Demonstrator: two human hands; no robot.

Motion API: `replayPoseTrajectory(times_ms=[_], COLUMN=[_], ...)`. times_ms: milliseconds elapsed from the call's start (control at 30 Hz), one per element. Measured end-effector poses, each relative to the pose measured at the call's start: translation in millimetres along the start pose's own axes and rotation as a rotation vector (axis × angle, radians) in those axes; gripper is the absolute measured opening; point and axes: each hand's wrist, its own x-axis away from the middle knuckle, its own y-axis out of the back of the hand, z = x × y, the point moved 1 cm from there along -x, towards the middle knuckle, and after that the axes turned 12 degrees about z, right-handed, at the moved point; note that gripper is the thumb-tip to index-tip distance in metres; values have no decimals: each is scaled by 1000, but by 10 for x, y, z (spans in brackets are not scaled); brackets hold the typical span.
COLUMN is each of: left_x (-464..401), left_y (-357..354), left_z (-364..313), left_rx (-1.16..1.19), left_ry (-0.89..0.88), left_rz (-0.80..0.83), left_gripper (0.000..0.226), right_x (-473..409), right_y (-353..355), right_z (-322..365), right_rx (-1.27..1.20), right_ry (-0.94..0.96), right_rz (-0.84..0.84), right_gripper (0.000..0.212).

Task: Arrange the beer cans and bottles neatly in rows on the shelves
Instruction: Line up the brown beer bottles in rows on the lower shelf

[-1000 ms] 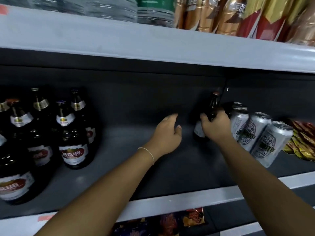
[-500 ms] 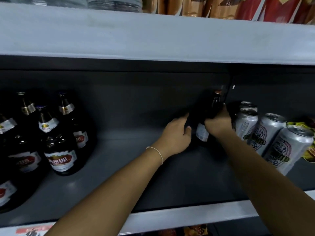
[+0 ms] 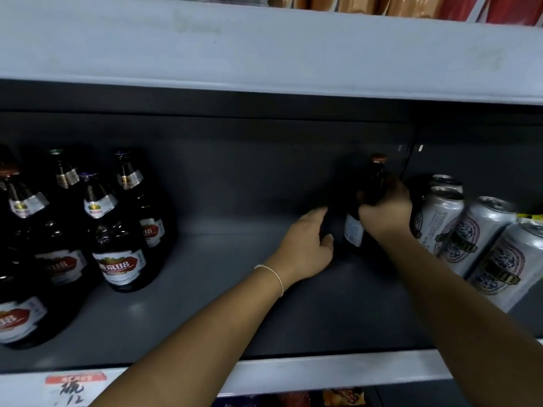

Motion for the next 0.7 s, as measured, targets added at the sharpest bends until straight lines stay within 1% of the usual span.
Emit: replayPoseTrajectory(times_ms=[200,267,333,400,500,600,700], left_x=[112,203,287,399,624,848,1067], left_y=[109,155,180,240,394,544,694], left_z=[106,125,199,276,323,435,577], left_rx=[9,64,184,270,276,257,266], left_ry=[54,55,37,53,104,160,162], left_rz=[-22,-21,-45,-96,-183,-259,-319], left_gripper=[70,65,58,59,64,72,71], right_x=[349,502,658,808,1017,1183,1324], right_y=[-100,-120,-161,-227,-332,-452,-603], right_z=[402,632,861,1077,1378,1650,1875], right_rx=[-104,-145,-170,-203,-238,-260,-274], right_ry=[147,163,154,131,103,87,88], right_rz=[-18,6,36,67,100,155,208], right_gripper=[39,34,30,30,35,34,39])
